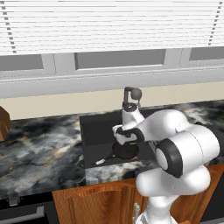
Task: Pick the pan and sponge and place them into the sink. Then turn on the water.
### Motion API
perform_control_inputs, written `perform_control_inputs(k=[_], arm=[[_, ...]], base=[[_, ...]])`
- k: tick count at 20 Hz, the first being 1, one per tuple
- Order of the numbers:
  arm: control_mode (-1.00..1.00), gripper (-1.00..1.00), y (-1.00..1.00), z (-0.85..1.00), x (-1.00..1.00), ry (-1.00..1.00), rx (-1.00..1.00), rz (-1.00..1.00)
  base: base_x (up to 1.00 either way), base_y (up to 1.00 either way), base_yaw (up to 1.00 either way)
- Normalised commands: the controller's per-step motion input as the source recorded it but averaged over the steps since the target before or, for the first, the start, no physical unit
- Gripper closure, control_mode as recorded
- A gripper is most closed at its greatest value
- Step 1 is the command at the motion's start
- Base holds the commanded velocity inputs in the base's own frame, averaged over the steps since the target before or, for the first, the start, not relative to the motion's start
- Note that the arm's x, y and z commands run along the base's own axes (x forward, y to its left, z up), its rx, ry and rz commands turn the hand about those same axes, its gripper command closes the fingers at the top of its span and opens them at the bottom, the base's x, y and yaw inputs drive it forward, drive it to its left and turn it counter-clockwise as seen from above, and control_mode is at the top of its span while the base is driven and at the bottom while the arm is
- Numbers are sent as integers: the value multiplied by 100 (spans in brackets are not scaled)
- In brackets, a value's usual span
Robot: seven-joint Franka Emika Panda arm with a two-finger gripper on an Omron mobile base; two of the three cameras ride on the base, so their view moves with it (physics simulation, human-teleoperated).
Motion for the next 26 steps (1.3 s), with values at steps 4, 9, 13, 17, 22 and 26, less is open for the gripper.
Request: perform_control_inputs(k=[4,9,13,17,22,26], arm=[[-100,100,15,-31,18,-2,1,0],[-100,100,14,-23,22,-2,2,0],[-100,100,2,-15,21,0,3,0],[-100,100,3,-16,19,0,1,0],[-100,100,0,-18,18,0,0,0],[-100,100,3,-25,13,0,0,0]], base=[[0,0,0],[0,0,0],[0,0,0],[0,0,0],[0,0,0],[0,0,0]])
